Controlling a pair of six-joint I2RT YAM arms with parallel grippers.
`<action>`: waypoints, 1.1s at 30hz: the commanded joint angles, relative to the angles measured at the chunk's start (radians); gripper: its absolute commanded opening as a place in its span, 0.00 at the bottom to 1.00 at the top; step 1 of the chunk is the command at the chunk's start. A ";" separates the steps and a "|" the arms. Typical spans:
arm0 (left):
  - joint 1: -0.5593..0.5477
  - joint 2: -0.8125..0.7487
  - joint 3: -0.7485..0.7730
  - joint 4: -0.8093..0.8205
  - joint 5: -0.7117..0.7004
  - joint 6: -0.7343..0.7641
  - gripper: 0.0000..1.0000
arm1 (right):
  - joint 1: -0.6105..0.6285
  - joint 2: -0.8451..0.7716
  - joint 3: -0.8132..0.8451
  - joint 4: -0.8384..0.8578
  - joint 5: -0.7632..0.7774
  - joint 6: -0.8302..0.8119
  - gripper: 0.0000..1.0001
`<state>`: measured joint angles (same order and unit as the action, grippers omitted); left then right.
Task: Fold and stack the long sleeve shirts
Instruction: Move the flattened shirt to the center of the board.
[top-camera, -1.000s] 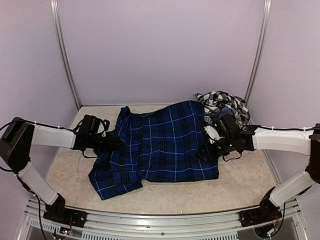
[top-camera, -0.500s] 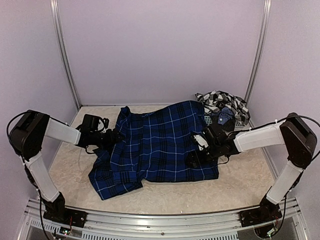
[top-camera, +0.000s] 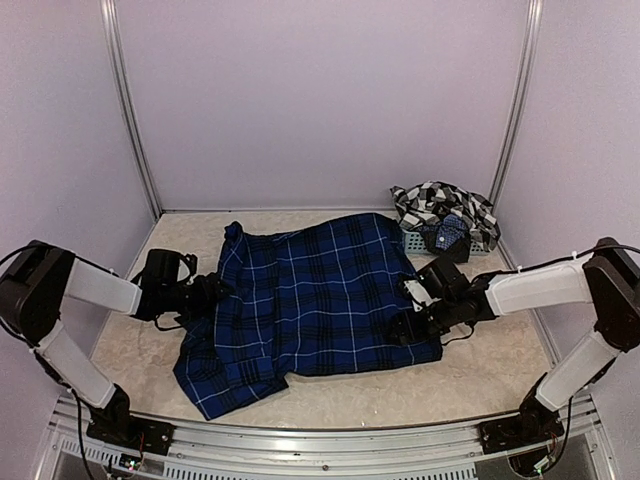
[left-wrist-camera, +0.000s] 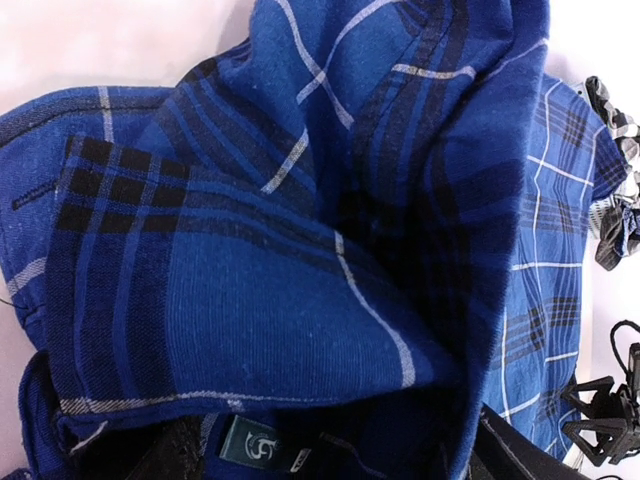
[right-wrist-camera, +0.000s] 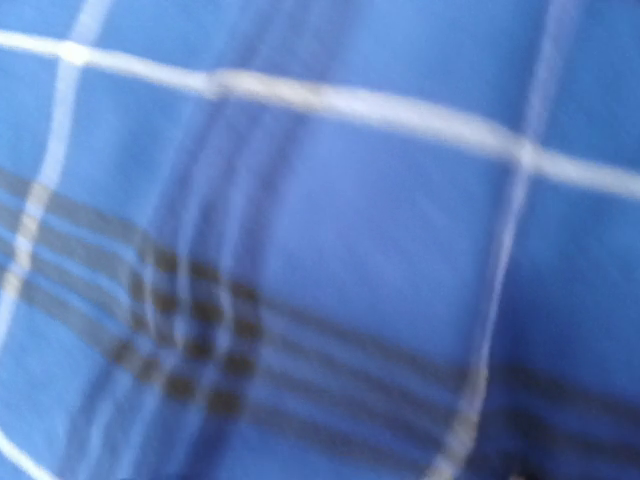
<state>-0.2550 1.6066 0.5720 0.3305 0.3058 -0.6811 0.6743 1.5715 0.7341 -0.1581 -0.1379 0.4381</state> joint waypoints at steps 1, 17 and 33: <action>-0.009 -0.108 -0.081 -0.044 -0.008 -0.017 0.81 | 0.009 -0.101 -0.077 -0.220 0.037 0.076 0.77; 0.055 -0.211 0.079 -0.128 -0.027 0.077 0.83 | 0.022 -0.129 0.046 -0.196 -0.013 0.030 0.76; 0.050 -0.444 -0.054 -0.301 -0.187 0.084 0.70 | 0.025 0.023 0.126 -0.166 -0.074 -0.028 0.76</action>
<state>-0.2081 1.2587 0.5823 0.0704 0.1406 -0.5758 0.6903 1.5665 0.8169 -0.3351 -0.1898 0.4343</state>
